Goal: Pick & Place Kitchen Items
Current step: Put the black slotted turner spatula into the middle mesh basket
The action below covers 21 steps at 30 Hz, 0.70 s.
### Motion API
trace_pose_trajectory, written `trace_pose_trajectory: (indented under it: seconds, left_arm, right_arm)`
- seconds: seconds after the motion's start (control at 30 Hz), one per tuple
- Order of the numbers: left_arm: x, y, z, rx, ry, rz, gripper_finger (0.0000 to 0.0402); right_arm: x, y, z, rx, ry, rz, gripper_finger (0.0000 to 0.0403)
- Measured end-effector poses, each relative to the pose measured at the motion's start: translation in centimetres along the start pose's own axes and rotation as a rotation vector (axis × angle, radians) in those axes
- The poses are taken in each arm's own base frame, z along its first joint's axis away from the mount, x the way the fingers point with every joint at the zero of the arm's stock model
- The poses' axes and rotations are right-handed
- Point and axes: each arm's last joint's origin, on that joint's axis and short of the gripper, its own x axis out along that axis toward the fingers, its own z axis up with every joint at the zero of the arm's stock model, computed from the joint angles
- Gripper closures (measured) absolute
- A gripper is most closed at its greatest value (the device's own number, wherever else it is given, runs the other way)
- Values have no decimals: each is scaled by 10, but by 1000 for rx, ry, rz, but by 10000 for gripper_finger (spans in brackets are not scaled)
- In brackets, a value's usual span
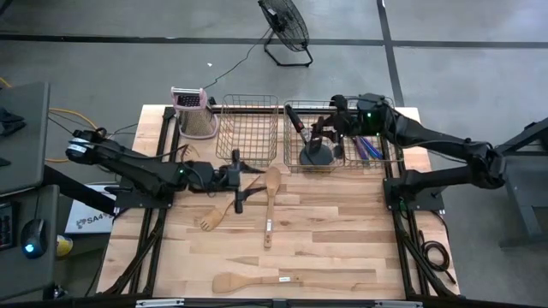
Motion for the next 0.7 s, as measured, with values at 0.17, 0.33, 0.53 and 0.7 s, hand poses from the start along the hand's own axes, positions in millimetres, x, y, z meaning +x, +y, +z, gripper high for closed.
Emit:
trace_pose_trajectory:
  seconds: [0.17,0.33,0.53,0.7]
  left_arm:
    - [20,20,-6,58,-66,7,190]
    - [35,37,-5,32,-78,-1,190]
    - [38,37,1,17,-97,-42,190]
    - [39,35,10,-37,-133,-146,190]
  right_arm:
    - [-5,-5,1,7,-73,102,344]
    - [-18,-5,14,-39,-174,93,344]
    - [-37,2,31,-67,-300,84,344]
    - [-45,23,40,-29,-396,419,344]
